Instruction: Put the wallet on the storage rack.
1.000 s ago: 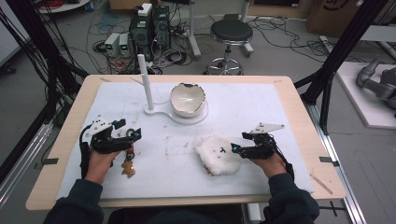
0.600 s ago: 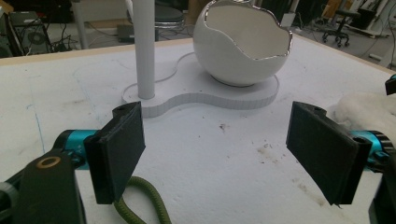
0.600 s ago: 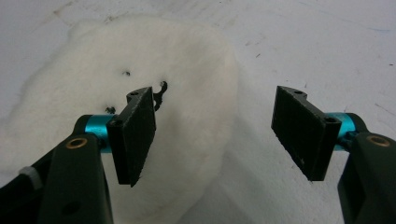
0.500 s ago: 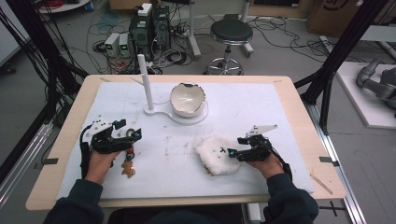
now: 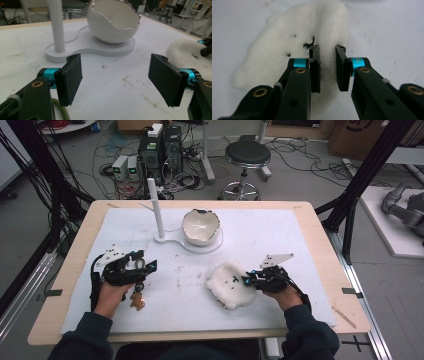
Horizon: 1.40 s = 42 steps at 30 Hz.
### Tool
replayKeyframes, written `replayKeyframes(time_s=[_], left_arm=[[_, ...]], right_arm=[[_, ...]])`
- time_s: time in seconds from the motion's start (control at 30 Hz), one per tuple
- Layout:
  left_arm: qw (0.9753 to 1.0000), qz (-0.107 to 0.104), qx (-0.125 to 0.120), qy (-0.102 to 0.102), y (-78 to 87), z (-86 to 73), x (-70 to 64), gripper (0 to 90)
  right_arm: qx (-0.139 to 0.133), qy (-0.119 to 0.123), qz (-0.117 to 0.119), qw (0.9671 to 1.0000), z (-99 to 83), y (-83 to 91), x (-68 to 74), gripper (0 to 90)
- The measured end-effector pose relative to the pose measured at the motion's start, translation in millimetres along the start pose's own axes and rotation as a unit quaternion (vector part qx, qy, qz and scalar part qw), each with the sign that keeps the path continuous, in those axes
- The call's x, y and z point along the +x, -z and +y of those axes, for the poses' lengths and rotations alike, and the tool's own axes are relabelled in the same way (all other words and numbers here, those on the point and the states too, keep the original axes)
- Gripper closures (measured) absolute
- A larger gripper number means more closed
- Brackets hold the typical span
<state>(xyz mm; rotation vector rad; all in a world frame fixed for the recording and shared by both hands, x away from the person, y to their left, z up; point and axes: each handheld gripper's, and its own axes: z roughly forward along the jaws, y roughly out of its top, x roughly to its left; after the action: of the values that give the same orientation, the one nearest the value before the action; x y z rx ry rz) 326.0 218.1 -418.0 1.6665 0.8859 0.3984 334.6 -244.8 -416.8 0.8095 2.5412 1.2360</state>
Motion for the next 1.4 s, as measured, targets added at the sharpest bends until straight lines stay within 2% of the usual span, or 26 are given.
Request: replayKeyframes(time_s=[0.03,0.07,0.1,0.17,0.2,0.3,0.4,0.5,0.57,0.63,0.67,0.7,0.73,0.77,0.83,0.87,0.9,0.97,1.03,1.1,1.2,1.27,1.3,1.33,1.37,1.4], left_arm=[[0.9999,-0.009,0.004,0.002,-3.1,-0.1,-2.9,27.3],[0.9999,-0.009,0.004,0.002,-3.1,-0.1,-2.9,27.3],[0.9998,-0.016,0.007,0.004,-6.3,0.2,-6.1,27.3],[0.9990,-0.042,0.013,0.004,-13.1,1.0,-14.0,26.4],[0.9985,-0.053,0.016,-0.001,-17.0,1.5,-19.2,26.4],[0.9957,-0.088,0.028,-0.013,-29.2,2.5,-35.2,26.2],[0.9928,-0.111,0.039,-0.022,-40.5,2.0,-47.4,26.2],[0.9902,-0.127,0.051,-0.025,-50.4,0.1,-55.6,26.2],[0.9878,-0.141,0.060,-0.027,-55.7,-1.1,-60.3,26.3],[0.9843,-0.157,0.074,-0.032,-59.9,-2.2,-64.9,29.6],[0.9811,-0.172,0.082,-0.035,-61.2,-3.1,-66.7,35.7],[0.9787,-0.180,0.090,-0.040,-62.1,-4.1,-68.8,46.5],[0.9793,-0.171,0.099,-0.045,-62.6,-4.8,-71.0,55.7],[0.9786,-0.170,0.106,-0.045,-62.9,-5.1,-71.3,62.7],[0.9803,-0.167,0.094,-0.050,-61.6,-4.2,-71.8,71.3],[0.9809,-0.166,0.088,-0.052,-60.7,-3.4,-72.0,73.6],[0.9820,-0.160,0.083,-0.056,-59.3,-2.5,-72.0,73.6],[0.9846,-0.151,0.068,-0.056,-56.1,-0.8,-70.2,74.3],[0.9877,-0.144,0.042,-0.044,-51.9,1.8,-66.4,74.5],[0.9900,-0.135,0.017,-0.037,-47.2,4.1,-62.9,74.5],[0.9912,-0.129,-0.009,-0.028,-42.5,5.5,-59.3,74.5],[0.9902,-0.136,-0.027,-0.015,-41.2,6.0,-58.3,74.5],[0.9898,-0.139,-0.027,-0.015,-41.1,6.1,-58.5,74.5],[0.9901,-0.138,-0.021,-0.020,-41.6,5.7,-59.4,74.5],[0.9904,-0.135,-0.011,-0.027,-42.5,4.7,-60.2,74.5],[0.9905,-0.134,0.010,-0.029,-44.7,2.6,-60.5,74.5]], right_arm=[[-0.014,0.009,0.001,0.9999,3.1,1.3,2.5,79.3],[-0.025,0.019,0.005,0.9995,6.6,1.9,4.7,79.7],[-0.025,0.019,0.005,0.9995,6.6,1.9,4.7,79.7],[-0.050,0.039,0.021,0.9977,16.7,0.1,11.9,80.0],[-0.050,0.039,0.021,0.9977,16.7,0.1,11.9,80.0],[-0.068,0.056,0.034,0.9955,25.1,-3.8,19.5,80.2],[-0.085,0.068,0.058,0.9923,34.1,-7.2,29.5,80.2],[-0.089,0.072,0.069,0.9910,37.1,-9.2,32.5,80.2],[-0.091,0.076,0.079,0.9897,39.1,-11.9,35.0,80.3],[-0.089,0.080,0.087,0.9890,40.7,-14.9,38.2,80.2],[-0.088,0.081,0.088,0.9889,41.4,-16.2,39.4,80.2],[-0.087,0.085,0.089,0.9886,42.0,-17.2,40.0,80.2],[-0.088,0.085,0.090,0.9885,42.3,-17.9,40.4,80.2],[-0.088,0.083,0.088,0.9887,42.5,-18.1,40.5,80.2],[-0.083,0.079,0.081,0.9901,42.1,-18.2,39.4,79.3],[-0.082,0.058,0.062,0.9930,40.7,-19.6,37.2,72.8],[-0.082,0.058,0.062,0.9930,40.7,-19.6,37.2,72.8],[-0.081,0.033,0.052,0.9948,38.5,-20.3,33.5,60.2],[-0.076,0.006,0.042,0.9962,35.6,-21.5,28.8,48.2],[-0.072,-0.013,0.040,0.9965,31.4,-23.1,24.6,46.0],[-0.054,-0.036,0.076,0.9949,28.8,-28.2,21.7,46.0],[-0.035,-0.045,0.106,0.9927,28.8,-34.4,24.0,46.8],[-0.024,-0.044,0.117,0.9919,28.8,-38.3,25.5,50.2],[-0.016,-0.029,0.124,0.9917,30.1,-40.1,29.4,63.9],[-0.016,-0.029,0.124,0.9917,30.1,-40.1,29.4,63.9],[-0.033,-0.021,0.114,0.9927,31.5,-36.1,28.4,70.8]])
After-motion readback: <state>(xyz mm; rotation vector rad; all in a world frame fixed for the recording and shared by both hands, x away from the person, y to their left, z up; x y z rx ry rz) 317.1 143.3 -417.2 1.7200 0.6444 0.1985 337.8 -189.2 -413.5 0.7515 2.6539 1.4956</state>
